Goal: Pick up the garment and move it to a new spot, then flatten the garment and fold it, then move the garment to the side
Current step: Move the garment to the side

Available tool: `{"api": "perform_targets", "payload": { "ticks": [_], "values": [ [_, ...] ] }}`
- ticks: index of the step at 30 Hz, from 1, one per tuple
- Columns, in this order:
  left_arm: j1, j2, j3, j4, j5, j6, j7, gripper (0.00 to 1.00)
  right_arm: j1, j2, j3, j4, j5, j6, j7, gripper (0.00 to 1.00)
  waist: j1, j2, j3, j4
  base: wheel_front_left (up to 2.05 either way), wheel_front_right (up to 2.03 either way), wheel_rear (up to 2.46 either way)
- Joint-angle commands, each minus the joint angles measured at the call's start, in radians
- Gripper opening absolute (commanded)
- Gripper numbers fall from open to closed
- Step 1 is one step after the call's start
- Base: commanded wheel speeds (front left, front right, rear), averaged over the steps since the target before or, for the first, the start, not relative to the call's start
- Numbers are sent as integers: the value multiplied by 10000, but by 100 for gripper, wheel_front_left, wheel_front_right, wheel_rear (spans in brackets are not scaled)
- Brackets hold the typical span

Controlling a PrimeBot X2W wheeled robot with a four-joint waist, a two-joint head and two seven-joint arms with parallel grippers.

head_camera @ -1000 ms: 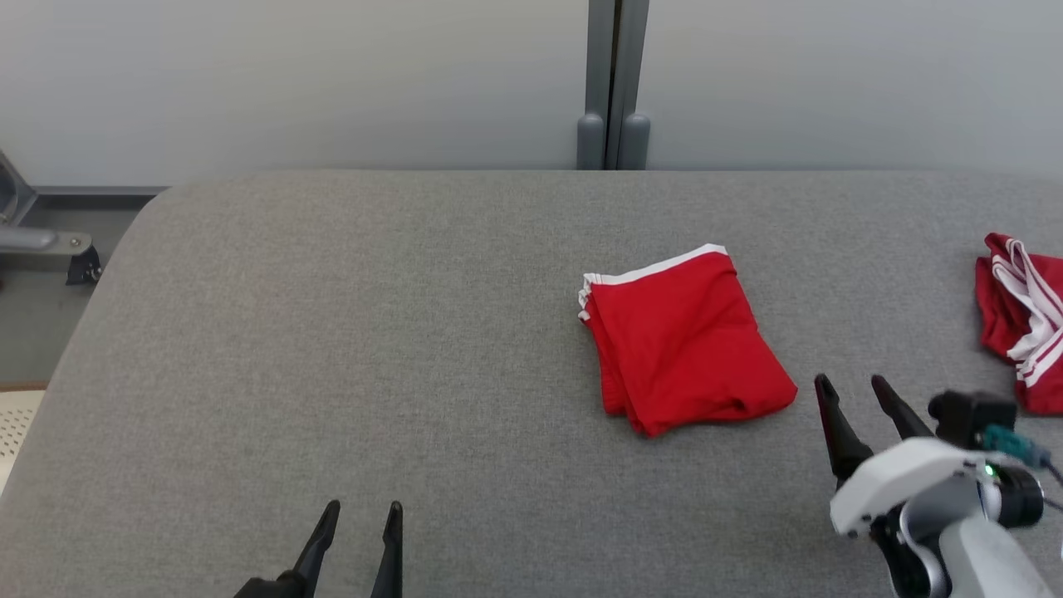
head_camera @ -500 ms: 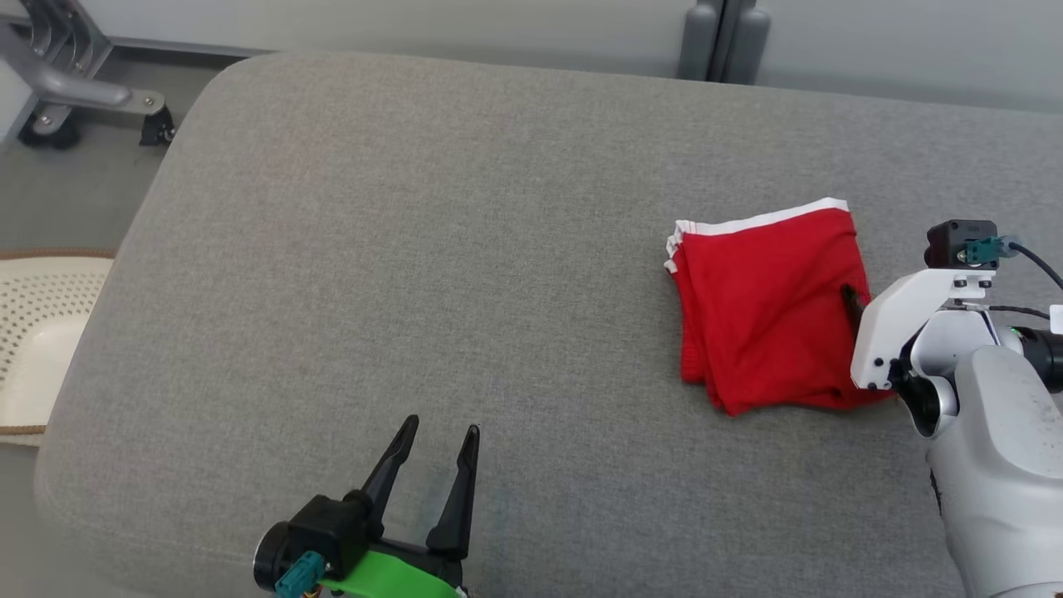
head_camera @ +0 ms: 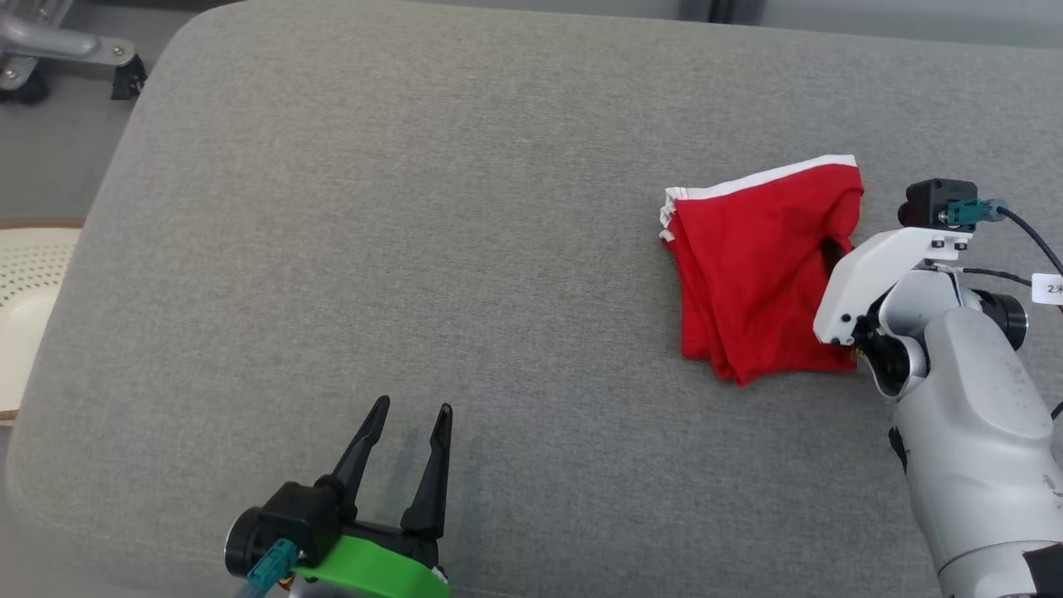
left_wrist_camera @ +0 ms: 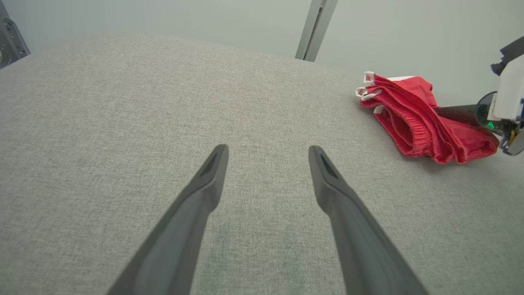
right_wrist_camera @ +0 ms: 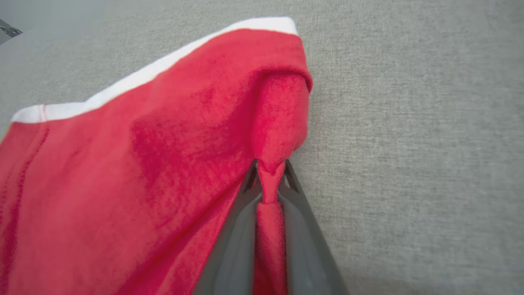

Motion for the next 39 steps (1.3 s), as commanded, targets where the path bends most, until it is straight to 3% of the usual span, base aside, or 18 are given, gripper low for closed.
{"api": "perform_targets", "payload": {
  "ticks": [1, 6, 13, 23, 29, 30, 31, 39],
  "values": [
    [-78, 121, 74, -50, 39, -33, -30, 100, -186, -241, 3, -226, 122, -23, -132, 0, 0, 0, -165, -1352, 0, 0, 0],
    [-39, 279, 171, -275, 41, -34, -30, 100, -354, -670, -101, -1101, 316, -20, -148, 0, 0, 0, -61, -2916, 0, 0, 0],
    [-434, 681, -119, -599, -127, -34, -30, 100, -449, -1121, -968, -2131, -84, -20, 97, 0, 0, 0, 494, -4029, 0, 0, 0],
    [-858, 1294, 197, -845, -522, -34, -30, 100, -1296, -1200, -2504, -2705, -1164, -19, 294, 0, 0, 0, 1257, -3551, 0, 0, 0],
    [-640, 1374, 449, -788, -669, -34, -30, 100, -1828, -1652, -3016, -2655, -1957, -20, 960, 0, 0, 0, 1435, -3217, 0, 0, 0],
    [-604, 1355, 459, -820, -668, -34, -30, 100, -1797, -1816, -2977, -2685, -2238, -20, 1037, 38, 0, 0, 1444, -3199, 0, 0, 0],
    [-579, 1324, 462, -846, -705, -34, -30, 100, -1742, -1969, -2883, -2711, -2457, -20, 1110, 100, 0, 0, 1452, -3194, 0, 0, 0],
    [-376, 1199, 193, -991, -859, -34, -30, 100, -1280, -2935, -2068, -3160, -3365, -20, 174, 100, 0, 0, 1069, -3174, 0, 0, 0]
  ]
}}
